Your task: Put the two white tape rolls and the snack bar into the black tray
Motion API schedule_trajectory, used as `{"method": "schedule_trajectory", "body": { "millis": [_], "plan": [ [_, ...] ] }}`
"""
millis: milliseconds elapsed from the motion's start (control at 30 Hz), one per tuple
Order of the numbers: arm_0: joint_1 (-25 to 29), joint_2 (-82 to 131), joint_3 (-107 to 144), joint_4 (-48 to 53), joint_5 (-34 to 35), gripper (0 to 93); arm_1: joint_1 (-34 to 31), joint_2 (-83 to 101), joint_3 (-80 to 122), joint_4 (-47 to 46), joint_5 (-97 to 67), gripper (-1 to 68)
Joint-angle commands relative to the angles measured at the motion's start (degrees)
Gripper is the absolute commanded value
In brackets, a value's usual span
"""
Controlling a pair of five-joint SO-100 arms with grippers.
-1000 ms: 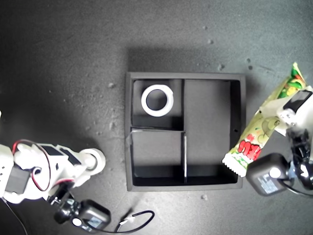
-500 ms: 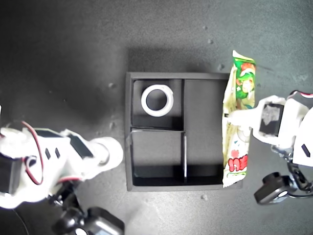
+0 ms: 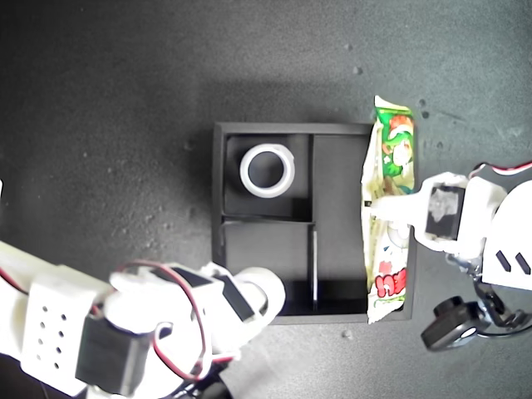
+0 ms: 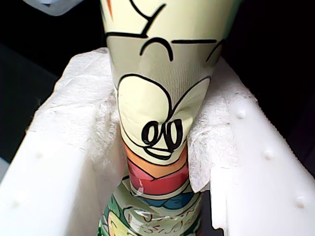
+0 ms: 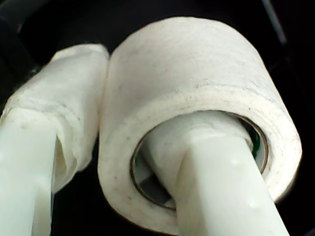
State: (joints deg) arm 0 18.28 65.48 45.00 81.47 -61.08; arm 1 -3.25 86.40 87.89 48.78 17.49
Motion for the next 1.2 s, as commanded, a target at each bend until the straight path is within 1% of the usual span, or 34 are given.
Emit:
{"method": "schedule_trajectory", "body": {
  "millis": [0, 100, 133, 200, 233, 300, 633, 867, 1067, 1100, 1133, 1167],
  "plan": [
    [0.7, -4.22, -10.63, 3.08, -0.53, 0.4, 0.26, 0.53, -0.7, -1.14, -0.35, -0.4],
    [0.88, -13.54, -26.63, 11.16, -0.44, 0.7, 0.18, 0.53, -0.53, -1.14, -0.26, -0.4],
    [0.88, -18.63, -35.51, 15.47, -0.44, 1.9, 0.18, 0.53, -0.44, -1.14, -0.18, -0.4],
    [0.44, -31.29, -58.54, 24.08, -1.41, 7.4, 0.09, 0.53, -0.26, -0.7, -0.09, -0.4],
    [0.18, -28.56, -52.03, 23.64, -1.67, 10.9, 0.09, 0.53, -0.26, -0.26, 0.0, -0.3],
    [0.09, -29.36, -52.29, 23.73, -2.29, 13.6, 0.0, 0.53, -0.18, -0.09, 0.0, -0.3],
    [-0.18, -29.36, -50.8, 23.73, -3.08, 12.1, 0.09, 0.53, -0.09, 0.26, 0.0, -0.3],
    [0.0, -28.74, -48.69, 23.73, -3.87, 19.8, 0.09, 0.53, 0.0, 0.35, -0.09, -0.3],
    [0.09, -26.37, -45.18, 23.73, -3.78, 21.8, 0.18, 0.53, 0.26, -0.18, 0.0, -0.1],
    [0.0, -25.75, -44.56, 23.73, -3.69, 21.8, 0.44, 0.53, 0.53, -0.62, 0.0, 0.6],
    [-0.09, -24.79, -43.59, 23.82, -3.69, 21.8, 0.62, 0.53, 0.88, -0.97, 0.0, 3.3],
    [-0.18, -22.94, -41.48, 23.82, -3.69, 21.6, 0.79, 0.53, 1.14, -1.32, 0.0, 8.8]
  ]
}}
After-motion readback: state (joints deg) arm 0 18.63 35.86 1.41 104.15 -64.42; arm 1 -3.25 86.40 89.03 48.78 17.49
